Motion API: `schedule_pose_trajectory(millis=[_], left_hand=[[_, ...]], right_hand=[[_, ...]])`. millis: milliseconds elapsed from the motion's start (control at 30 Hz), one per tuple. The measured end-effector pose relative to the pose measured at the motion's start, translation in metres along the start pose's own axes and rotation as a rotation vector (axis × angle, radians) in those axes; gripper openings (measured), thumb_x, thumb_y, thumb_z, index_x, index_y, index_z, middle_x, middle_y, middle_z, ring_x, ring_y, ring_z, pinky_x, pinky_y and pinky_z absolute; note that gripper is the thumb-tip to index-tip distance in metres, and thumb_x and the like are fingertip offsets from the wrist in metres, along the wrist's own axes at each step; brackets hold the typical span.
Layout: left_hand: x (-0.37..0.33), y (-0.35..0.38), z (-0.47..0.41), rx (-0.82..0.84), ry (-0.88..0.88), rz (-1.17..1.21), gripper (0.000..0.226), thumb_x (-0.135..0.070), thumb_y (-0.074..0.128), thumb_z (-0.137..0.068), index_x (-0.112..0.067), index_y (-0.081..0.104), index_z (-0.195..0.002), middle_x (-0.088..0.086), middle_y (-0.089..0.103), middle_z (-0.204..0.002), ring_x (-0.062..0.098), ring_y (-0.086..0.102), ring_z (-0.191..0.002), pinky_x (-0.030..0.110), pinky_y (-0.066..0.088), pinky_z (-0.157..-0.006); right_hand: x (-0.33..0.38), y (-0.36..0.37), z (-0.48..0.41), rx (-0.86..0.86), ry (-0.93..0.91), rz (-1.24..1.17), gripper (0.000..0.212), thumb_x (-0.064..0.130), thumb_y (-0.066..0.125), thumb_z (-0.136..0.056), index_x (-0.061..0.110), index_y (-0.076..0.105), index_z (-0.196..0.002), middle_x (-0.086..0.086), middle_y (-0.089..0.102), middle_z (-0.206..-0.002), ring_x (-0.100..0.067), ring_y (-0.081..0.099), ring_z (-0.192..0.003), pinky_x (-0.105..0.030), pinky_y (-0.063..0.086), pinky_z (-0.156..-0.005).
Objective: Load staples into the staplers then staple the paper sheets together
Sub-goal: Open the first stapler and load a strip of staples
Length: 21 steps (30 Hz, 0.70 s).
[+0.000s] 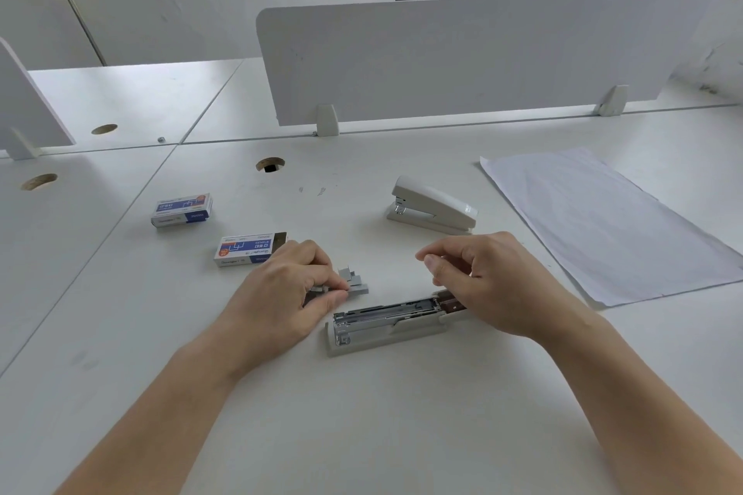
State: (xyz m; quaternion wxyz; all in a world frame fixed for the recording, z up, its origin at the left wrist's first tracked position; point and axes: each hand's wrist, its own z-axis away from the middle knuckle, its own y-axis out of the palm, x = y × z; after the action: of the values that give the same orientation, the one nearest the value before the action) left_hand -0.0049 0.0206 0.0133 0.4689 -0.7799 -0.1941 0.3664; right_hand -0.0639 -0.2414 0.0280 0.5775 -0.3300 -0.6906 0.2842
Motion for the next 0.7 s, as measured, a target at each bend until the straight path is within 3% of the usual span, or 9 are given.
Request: schedule_pose_trajectory(millis=[200, 300, 433, 533, 700], left_hand=[[-0.003, -0.002, -0.001, -0.044, -0.013, 0.050, 0.008, -0.026, 0.060, -0.092, -0.028, 0.068, -0.093, -0.016, 0.059, -0.087, 0.003, 0.053, -0.084, 0.009, 0.036, -0.077], [-0.011, -0.005, 0.000, -0.110, -0.054, 0.146, 0.007, -0.023, 0.062, -0.092, -0.027, 0.068, -0.092, -0.012, 0.065, -0.078, -0.001, 0.054, -0.072, 0.007, 0.037, -0.066], [-0.024, -0.007, 0.001, -0.164, -0.098, 0.349, 0.012, -0.020, 0.073, -0.083, -0.031, 0.074, -0.084, -0.004, 0.069, -0.073, 0.012, 0.053, -0.065, 0.011, 0.041, -0.061], [-0.030, -0.006, 0.001, -0.172, -0.106, 0.471, 0.009, -0.025, 0.076, -0.077, -0.031, 0.077, -0.084, -0.001, 0.071, -0.075, 0.013, 0.055, -0.066, 0.015, 0.045, -0.064], [-0.032, -0.006, 0.002, -0.138, -0.093, 0.544, 0.011, -0.033, 0.075, -0.073, -0.031, 0.077, -0.084, 0.001, 0.073, -0.083, 0.015, 0.056, -0.066, 0.030, 0.051, -0.067]], right_hand=[[0.001, -0.001, 0.000, -0.035, -0.009, 0.033, 0.022, 0.038, 0.055, -0.098, 0.034, 0.074, -0.107, 0.007, 0.072, -0.075, -0.006, 0.065, -0.068, -0.034, 0.056, -0.069], [0.005, 0.002, -0.001, -0.036, -0.057, 0.019, 0.022, 0.038, 0.058, -0.097, 0.032, 0.073, -0.113, 0.023, 0.064, -0.079, 0.005, 0.061, -0.079, -0.024, 0.053, -0.075], [0.012, 0.005, 0.000, 0.013, -0.143, -0.077, 0.033, 0.045, 0.063, -0.093, 0.030, 0.071, -0.120, 0.022, 0.068, -0.093, 0.006, 0.062, -0.093, -0.019, 0.050, -0.080], [0.016, 0.007, 0.002, 0.015, -0.187, -0.149, 0.028, 0.047, 0.069, -0.087, 0.032, 0.075, -0.110, 0.020, 0.071, -0.089, -0.001, 0.066, -0.092, -0.016, 0.048, -0.079], [0.016, 0.007, 0.004, 0.001, -0.223, -0.178, 0.013, 0.038, 0.077, -0.084, 0.030, 0.078, -0.094, 0.016, 0.072, -0.080, -0.006, 0.069, -0.084, -0.022, 0.052, -0.072]])
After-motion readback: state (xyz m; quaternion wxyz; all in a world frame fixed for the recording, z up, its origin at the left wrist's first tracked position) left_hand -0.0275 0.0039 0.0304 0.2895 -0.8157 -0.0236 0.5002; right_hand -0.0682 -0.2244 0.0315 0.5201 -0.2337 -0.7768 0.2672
